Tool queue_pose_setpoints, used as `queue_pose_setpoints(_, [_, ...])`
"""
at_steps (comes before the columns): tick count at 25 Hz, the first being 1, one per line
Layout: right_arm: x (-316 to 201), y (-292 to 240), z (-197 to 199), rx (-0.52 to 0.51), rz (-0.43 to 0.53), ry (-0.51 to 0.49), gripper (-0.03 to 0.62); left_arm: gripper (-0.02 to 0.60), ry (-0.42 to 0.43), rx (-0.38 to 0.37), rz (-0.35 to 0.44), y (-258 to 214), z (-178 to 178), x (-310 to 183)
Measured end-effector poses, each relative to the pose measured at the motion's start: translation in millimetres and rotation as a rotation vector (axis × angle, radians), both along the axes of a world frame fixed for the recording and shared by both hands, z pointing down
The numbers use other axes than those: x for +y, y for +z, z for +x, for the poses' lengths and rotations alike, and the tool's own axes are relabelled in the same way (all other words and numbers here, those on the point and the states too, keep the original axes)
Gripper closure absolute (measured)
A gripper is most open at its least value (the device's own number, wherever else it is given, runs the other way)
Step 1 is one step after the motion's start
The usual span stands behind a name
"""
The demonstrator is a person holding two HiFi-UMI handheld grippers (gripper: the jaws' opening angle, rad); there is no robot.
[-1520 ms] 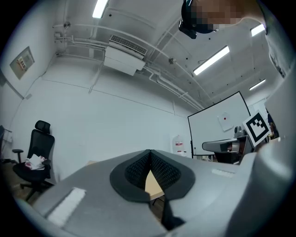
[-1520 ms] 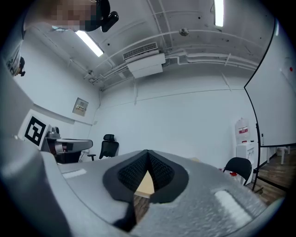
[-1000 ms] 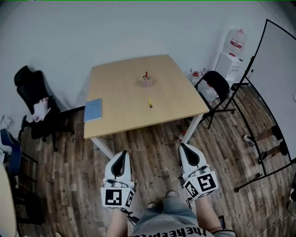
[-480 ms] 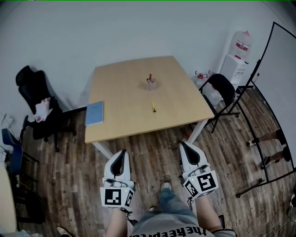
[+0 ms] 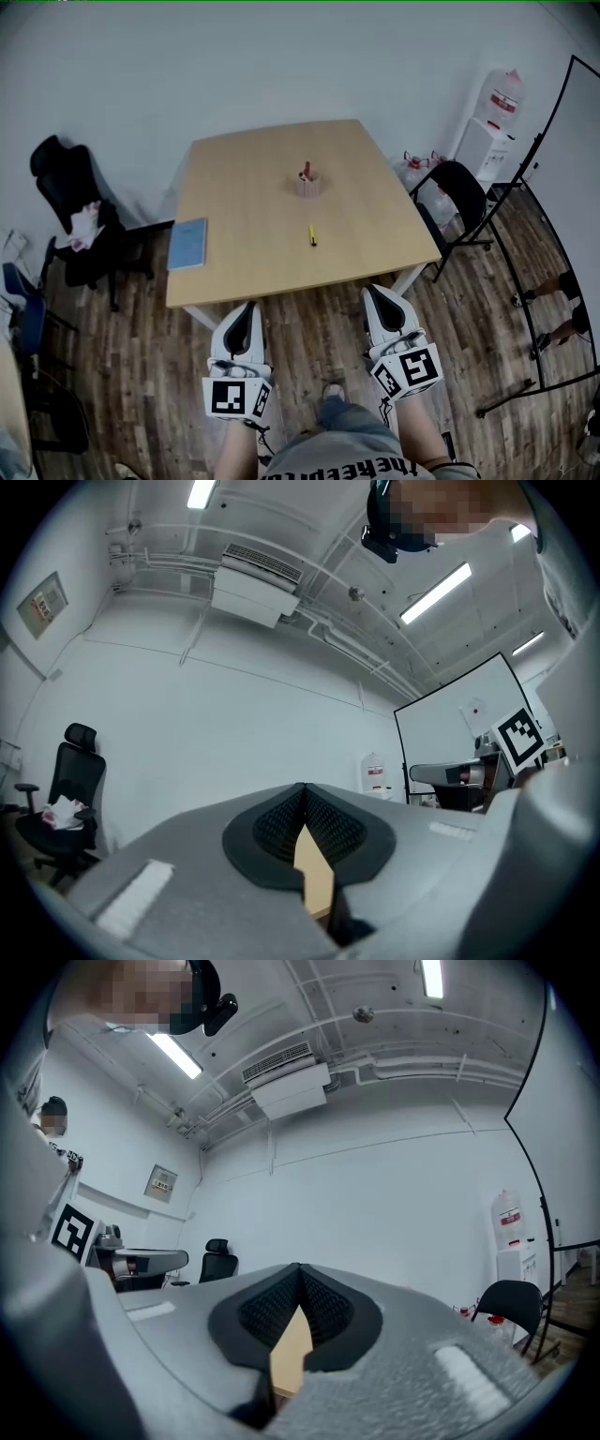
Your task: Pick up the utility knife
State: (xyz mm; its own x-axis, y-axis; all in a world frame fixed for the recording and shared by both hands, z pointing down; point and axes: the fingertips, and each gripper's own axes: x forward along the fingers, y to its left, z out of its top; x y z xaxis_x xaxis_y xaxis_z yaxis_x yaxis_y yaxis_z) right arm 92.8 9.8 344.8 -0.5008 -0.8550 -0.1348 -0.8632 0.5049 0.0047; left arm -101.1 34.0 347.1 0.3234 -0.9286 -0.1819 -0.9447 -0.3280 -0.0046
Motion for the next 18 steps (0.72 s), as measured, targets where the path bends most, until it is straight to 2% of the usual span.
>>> queue_pose_setpoints(18, [-92.7, -2.1, 25.0, -0.01, -0.006, -0.092, 0.591, 0.561, -0.063, -0.016, 0.008, -10.1, 37.0, -79.7])
